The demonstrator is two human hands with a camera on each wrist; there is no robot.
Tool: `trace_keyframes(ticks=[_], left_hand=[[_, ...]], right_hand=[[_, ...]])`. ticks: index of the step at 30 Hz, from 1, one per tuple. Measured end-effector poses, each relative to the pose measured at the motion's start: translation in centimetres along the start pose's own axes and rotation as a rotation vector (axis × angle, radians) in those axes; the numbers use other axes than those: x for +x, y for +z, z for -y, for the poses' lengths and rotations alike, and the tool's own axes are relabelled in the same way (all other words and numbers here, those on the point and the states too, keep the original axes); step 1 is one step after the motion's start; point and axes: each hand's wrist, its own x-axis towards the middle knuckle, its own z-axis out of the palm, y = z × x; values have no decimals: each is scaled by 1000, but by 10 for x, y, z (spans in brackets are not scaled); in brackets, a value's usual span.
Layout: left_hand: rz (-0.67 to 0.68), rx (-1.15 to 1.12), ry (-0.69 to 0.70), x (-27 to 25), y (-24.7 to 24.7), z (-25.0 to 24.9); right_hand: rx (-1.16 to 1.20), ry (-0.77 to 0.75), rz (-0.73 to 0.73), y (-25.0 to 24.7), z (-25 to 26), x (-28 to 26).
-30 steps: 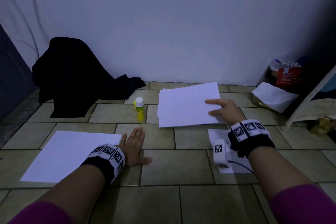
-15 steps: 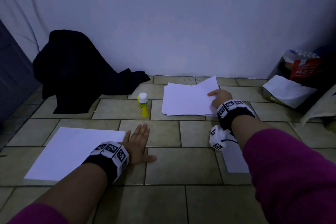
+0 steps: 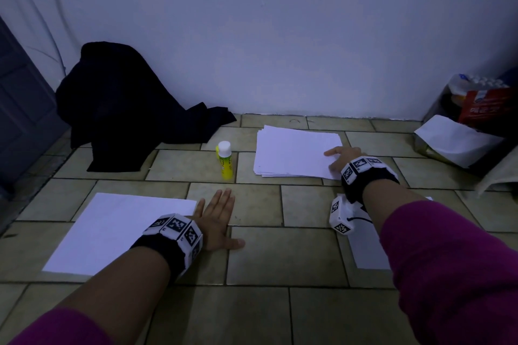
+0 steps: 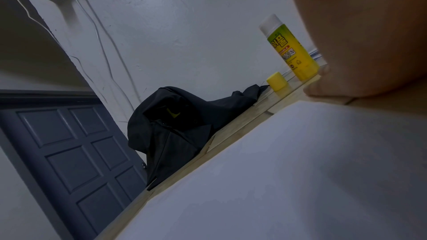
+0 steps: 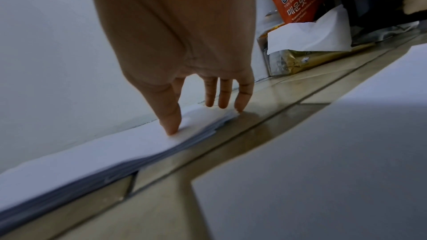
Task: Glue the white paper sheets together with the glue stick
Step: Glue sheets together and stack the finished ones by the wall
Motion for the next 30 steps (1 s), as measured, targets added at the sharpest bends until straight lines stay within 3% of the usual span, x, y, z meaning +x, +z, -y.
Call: trace_keyframes(ticks=[3,8,10,14,22,26,30], left_hand=[[9,0,-3,-1,0,-1],[10,17,-11,-1,0,-1],[6,19,-11,0,2,1],[-13,36,-31,6,6,3],[-3,43,-71,3,1,-5],[18,44,-93,0,-2,-9],[1,38,-103,-1,-2,-11]], right_hand=[[27,-11,34,-2,3,-1],[374,-73,22,-24,14,-17],[288,-92,90,-34,15,-36],[-97,-127,211,-37,4,-82],[-401,-71,431,21,-24,-139],[-523,-64,428,32,-23,-149],[-570,-70,315,46,-26,-153]])
